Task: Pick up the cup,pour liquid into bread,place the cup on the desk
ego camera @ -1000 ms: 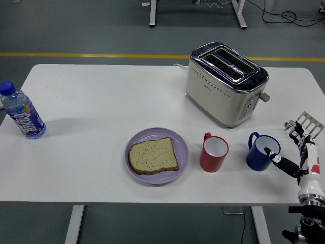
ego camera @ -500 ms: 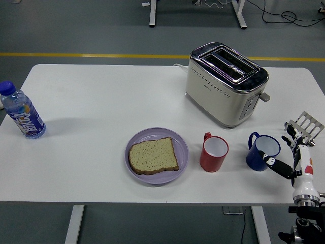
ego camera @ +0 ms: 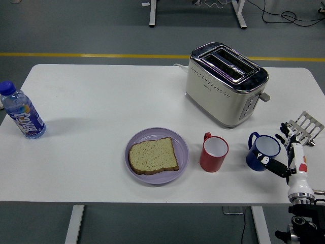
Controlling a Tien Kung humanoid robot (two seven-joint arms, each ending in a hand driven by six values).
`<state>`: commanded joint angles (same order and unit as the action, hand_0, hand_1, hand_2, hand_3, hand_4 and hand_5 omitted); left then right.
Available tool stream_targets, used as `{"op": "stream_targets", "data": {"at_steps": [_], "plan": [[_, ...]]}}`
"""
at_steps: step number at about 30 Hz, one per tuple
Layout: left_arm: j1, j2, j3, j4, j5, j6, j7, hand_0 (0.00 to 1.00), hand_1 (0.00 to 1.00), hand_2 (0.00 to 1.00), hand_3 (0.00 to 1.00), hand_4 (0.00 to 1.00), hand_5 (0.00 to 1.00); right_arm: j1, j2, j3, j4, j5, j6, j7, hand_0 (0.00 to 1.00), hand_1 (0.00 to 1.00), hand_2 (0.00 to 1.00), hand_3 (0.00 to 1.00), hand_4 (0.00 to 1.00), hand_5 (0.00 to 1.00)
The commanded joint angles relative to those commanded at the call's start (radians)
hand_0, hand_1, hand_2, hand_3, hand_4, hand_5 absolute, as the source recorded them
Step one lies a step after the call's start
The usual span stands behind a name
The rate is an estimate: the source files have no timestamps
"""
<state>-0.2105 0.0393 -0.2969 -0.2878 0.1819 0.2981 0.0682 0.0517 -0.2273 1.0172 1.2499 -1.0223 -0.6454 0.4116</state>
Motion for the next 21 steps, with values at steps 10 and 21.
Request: {"op": "stream_targets", "data": {"at_steps": [10, 21], "plan": [[0.001, -0.001, 0.0, 0.0, 0.001, 0.0, 0.001, 0.684, 0.692, 0.697, 0.549, 0.254, 0.998, 0.019, 0.006, -0.013, -0.029, 0.0, 0.0, -0.003, 0.95, 0.845, 0.935, 0.938, 0.998, 0.014], [0.0, -0.003, 0.0, -0.001, -0.002, 0.001, 0.0, 0.683, 0.691, 0.697, 0.549, 0.254, 0.998, 0.036, 0.013, -0.035, -0.06, 0.04, 0.0, 0.028, 0.951, 0.845, 0.935, 0.938, 0.998, 0.013]]}}
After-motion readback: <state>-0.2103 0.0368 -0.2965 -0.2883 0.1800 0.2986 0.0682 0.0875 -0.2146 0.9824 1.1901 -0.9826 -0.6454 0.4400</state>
